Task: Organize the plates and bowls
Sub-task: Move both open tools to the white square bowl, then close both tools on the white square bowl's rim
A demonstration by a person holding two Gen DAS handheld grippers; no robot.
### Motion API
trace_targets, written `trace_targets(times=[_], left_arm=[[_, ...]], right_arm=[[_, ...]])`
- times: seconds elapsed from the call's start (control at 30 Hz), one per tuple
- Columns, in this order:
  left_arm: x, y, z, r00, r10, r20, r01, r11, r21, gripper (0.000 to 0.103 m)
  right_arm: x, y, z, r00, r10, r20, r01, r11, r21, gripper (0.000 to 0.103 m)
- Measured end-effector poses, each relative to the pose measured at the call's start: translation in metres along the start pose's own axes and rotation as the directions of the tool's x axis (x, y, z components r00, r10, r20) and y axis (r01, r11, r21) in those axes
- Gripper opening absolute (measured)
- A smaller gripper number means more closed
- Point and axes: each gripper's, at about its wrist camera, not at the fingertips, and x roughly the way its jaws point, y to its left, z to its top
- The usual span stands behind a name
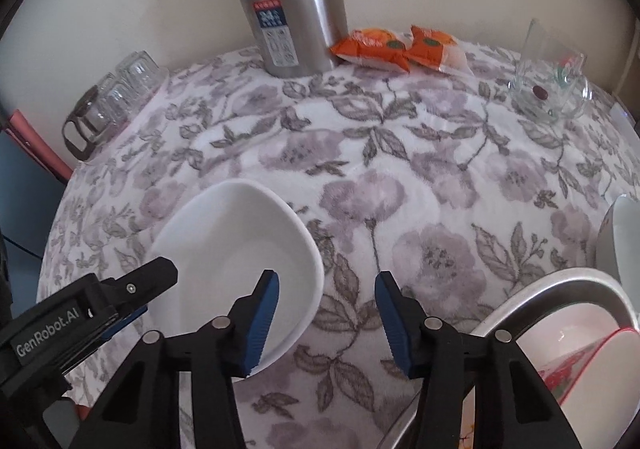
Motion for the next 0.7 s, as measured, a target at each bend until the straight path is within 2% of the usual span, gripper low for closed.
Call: trace_targets(times=[0.27,0.4,0.5,0.53,0.7], left_arm=[[0.023,-0.007,-0.001,0.999,-0.006,-0.039,0.007,1.000,0.007,0.042],[0.027,-0.003,0.000,0.998,-0.041,-0.043,0.040,0.999,-0.024,0.034],[0.027,-0.004,0.000,0.998,-0.042,-0.039,0.042,0.999,-0.018,0.022],[0.027,-0.005,0.000,0.999,-0.037,-0.038,0.036,0.999,-0.014,0.020],[0.023,-0.008,0.000,0.999,-0.013,-0.033,0.013,1.000,0.008,0.019]], right_arm=[[0.011,0.001,0.000,1.000,-0.005,-0.010,0.005,1.000,-0.009,0.042],[0.014,0.002,0.000,1.000,0.023,-0.008,-0.023,1.000,-0.006,0.031],[0.013,0.006,-0.001,0.999,0.037,0.002,-0.037,0.999,-0.023,0.020],[0.012,0.008,-0.001,0.999,0.039,0.004,-0.039,0.999,-0.030,0.017],[0.008,0.010,-0.003,0.999,0.032,0.011,-0.031,0.999,-0.039,0.016]])
